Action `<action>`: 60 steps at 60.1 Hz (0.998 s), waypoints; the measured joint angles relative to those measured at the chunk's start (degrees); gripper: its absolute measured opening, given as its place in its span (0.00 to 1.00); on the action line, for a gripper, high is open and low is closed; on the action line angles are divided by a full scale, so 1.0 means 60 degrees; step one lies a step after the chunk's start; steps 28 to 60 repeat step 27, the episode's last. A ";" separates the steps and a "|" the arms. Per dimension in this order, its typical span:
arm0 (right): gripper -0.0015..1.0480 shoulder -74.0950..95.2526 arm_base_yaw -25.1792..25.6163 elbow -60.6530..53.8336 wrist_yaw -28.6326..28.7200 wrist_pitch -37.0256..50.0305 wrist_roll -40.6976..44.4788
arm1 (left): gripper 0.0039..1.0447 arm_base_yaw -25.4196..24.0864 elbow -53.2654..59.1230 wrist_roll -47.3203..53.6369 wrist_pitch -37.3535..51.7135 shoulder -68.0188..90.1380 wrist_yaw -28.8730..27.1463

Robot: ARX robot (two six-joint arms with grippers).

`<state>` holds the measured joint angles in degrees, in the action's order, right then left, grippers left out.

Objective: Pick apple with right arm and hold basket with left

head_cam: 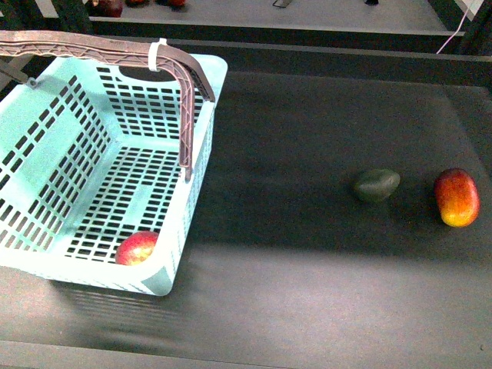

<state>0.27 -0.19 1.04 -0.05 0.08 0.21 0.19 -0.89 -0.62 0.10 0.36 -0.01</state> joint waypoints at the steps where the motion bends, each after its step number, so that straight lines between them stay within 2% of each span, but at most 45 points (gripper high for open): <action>1: 0.92 0.0000 0.0000 0.0000 0.0000 0.0000 0.0000 | 0.47 0.0000 0.0000 0.0000 -0.0004 0.0000 0.0000; 15: 0.92 0.0000 0.0000 0.0000 0.0000 0.0000 -0.0004 | 0.91 0.0000 0.0000 0.0000 0.0000 0.0000 0.0000; 17: 0.92 0.0000 0.0000 0.0000 0.0000 0.0000 0.0000 | 0.95 0.0000 0.0000 0.0004 0.0000 0.0000 0.0000; 21: 0.92 0.0000 0.0000 0.0000 0.0000 0.0000 0.0000 | 0.93 0.0000 0.0000 0.0015 0.0000 0.0000 0.0000; 60: 0.92 0.0000 0.0000 0.0000 0.0000 0.0000 0.0000 | 0.93 0.0000 0.0000 0.0018 0.0000 0.0000 0.0000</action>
